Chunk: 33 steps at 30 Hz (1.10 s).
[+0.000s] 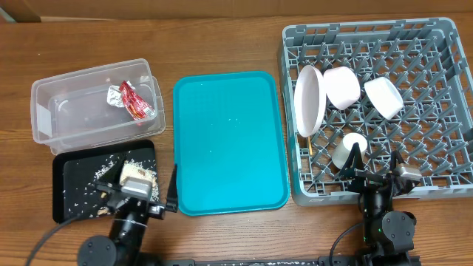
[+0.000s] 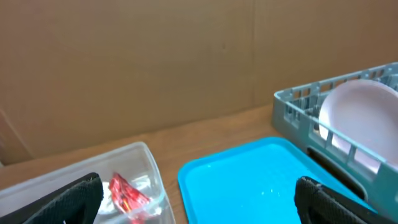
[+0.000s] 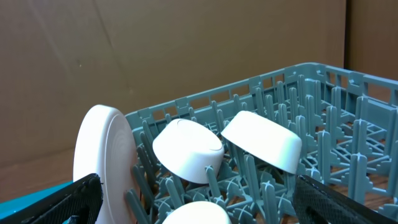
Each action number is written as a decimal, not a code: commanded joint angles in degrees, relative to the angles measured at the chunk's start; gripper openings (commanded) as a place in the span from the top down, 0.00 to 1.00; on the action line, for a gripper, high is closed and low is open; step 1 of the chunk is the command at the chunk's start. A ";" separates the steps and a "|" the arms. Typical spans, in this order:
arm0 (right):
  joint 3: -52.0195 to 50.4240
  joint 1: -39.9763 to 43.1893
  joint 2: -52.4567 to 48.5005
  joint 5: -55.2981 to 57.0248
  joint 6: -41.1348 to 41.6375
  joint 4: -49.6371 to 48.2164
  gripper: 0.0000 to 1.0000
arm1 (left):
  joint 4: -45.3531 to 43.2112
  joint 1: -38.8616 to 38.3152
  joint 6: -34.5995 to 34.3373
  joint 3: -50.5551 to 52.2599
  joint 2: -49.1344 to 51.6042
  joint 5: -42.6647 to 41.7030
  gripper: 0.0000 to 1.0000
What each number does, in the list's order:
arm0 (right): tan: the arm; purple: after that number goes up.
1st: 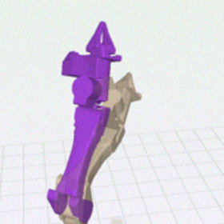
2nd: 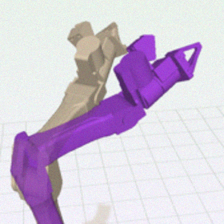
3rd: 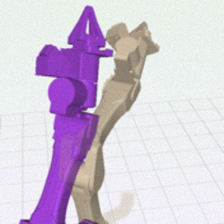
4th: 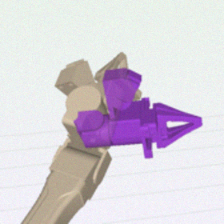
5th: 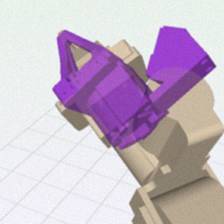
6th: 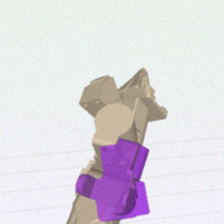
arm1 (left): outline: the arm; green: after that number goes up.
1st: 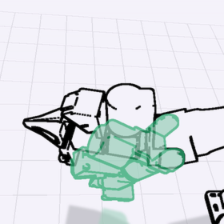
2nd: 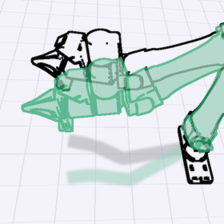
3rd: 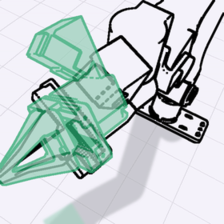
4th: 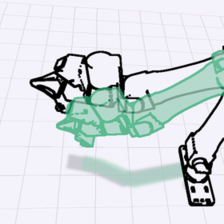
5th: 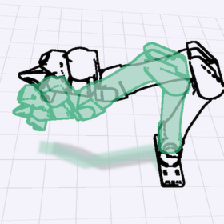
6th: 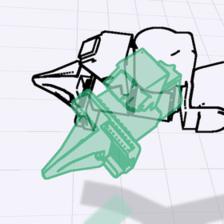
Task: Sort waste into correct bins and load items into the dishwasher
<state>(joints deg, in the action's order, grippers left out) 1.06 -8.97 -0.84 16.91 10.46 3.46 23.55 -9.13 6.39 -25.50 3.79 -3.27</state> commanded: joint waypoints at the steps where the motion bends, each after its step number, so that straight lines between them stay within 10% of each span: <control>1: -0.59 0.42 0.66 0.17 0.24 -0.35 0.00 | -0.87 -0.22 -2.01 5.64 -3.54 -1.36 0.00; 33: -0.59 0.42 0.68 0.17 0.24 -0.35 0.00 | -10.78 -0.26 -4.02 21.62 -3.52 -1.68 0.00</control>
